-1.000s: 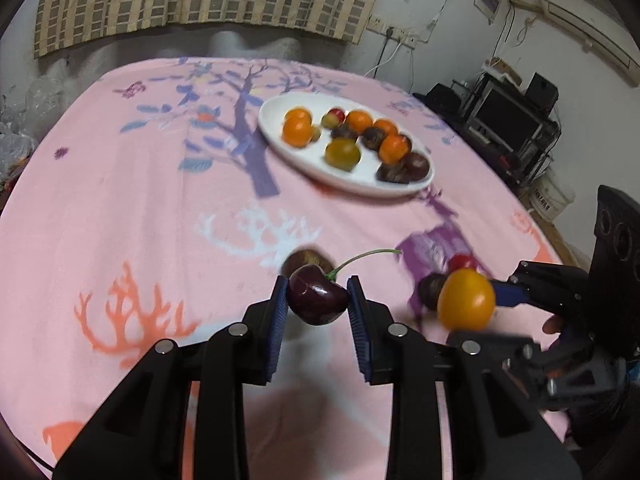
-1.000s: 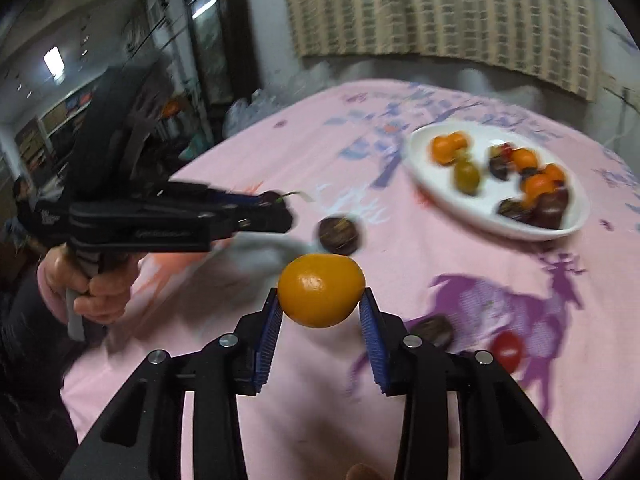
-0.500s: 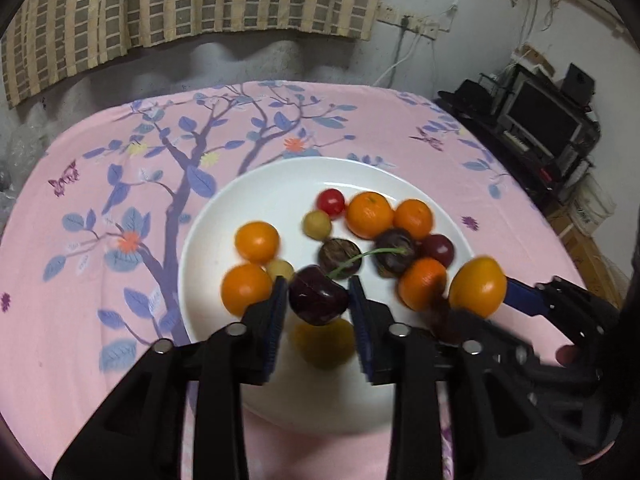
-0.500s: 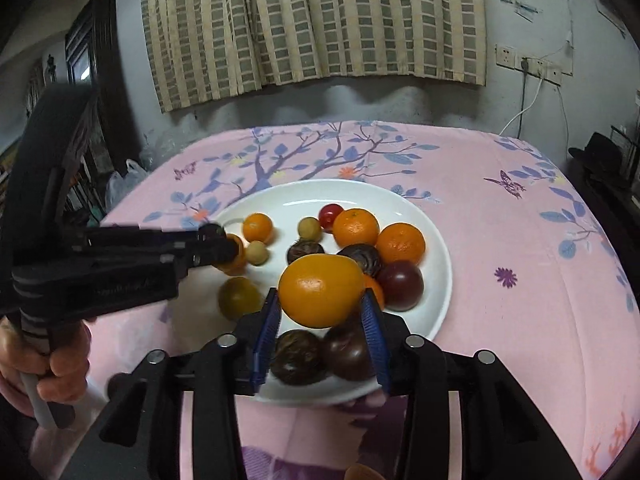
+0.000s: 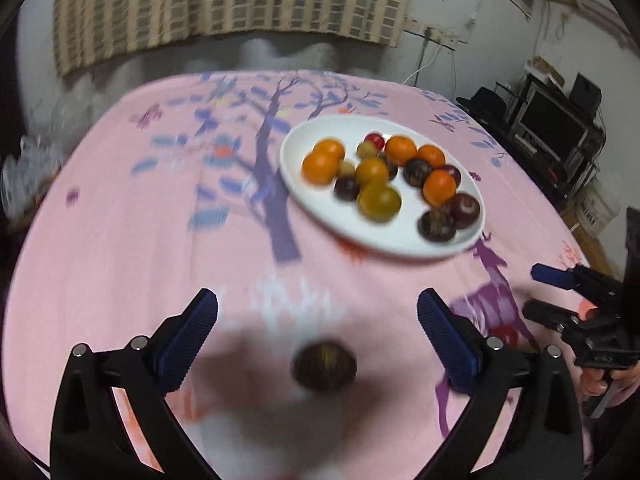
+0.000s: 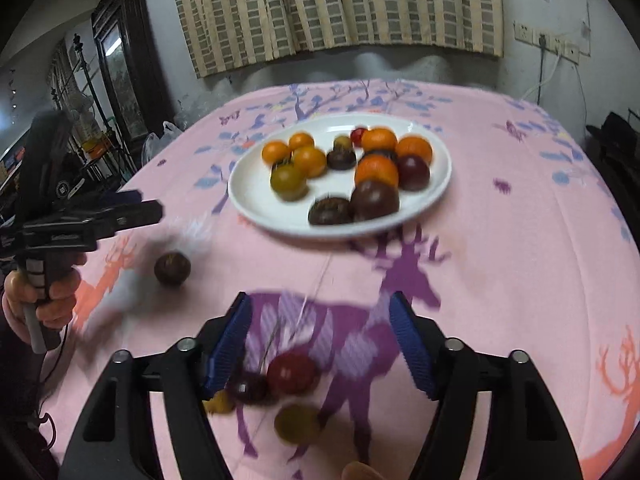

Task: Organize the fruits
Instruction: 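Grasp a dark plum with the left tool while the right grasps a red tomato, place both on plate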

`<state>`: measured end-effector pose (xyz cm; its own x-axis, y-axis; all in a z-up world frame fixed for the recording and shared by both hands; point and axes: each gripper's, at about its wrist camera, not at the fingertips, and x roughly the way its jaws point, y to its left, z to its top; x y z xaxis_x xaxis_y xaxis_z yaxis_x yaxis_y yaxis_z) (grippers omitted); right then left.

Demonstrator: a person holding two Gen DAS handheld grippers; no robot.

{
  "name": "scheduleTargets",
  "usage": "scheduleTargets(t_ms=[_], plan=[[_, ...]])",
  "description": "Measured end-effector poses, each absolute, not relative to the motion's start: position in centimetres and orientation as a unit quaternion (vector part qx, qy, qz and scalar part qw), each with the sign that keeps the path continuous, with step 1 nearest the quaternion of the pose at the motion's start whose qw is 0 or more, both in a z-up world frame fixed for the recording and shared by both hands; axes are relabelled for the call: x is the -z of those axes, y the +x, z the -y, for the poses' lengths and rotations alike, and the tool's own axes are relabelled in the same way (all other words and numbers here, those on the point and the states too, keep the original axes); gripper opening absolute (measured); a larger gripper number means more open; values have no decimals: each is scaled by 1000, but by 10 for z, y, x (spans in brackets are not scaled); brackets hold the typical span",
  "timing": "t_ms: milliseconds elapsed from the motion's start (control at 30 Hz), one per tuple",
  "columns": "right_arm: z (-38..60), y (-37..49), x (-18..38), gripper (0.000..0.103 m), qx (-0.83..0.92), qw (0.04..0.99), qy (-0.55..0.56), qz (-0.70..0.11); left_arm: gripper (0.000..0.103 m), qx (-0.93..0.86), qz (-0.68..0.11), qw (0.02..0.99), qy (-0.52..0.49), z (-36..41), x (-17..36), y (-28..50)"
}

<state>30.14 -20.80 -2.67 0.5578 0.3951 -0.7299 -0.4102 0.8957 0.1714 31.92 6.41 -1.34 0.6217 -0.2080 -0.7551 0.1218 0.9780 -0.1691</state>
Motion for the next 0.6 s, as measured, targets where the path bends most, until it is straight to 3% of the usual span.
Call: scheduleTargets(t_ms=[100, 233, 367, 533, 567, 600], plan=[[204, 296, 40, 50, -237, 870, 9, -433, 98, 88, -424, 897, -87, -78, 24, 290], [200, 291, 55, 47, -228, 858, 18, -460, 98, 82, -401, 907, -97, -85, 24, 261], [198, 290, 63, 28, -235, 849, 29, -472, 98, 75, -401, 910, -78, -82, 30, 255], [208, 284, 43, 28, -229, 871, 45, -433, 98, 98, -397, 912, -25, -57, 36, 260], [210, 283, 40, 28, -229, 874, 48, -425, 95, 96, -397, 913, -15, -53, 37, 263], [211, 281, 38, 28, -229, 876, 51, -421, 84, 91, -397, 913, -3, -50, 39, 269]])
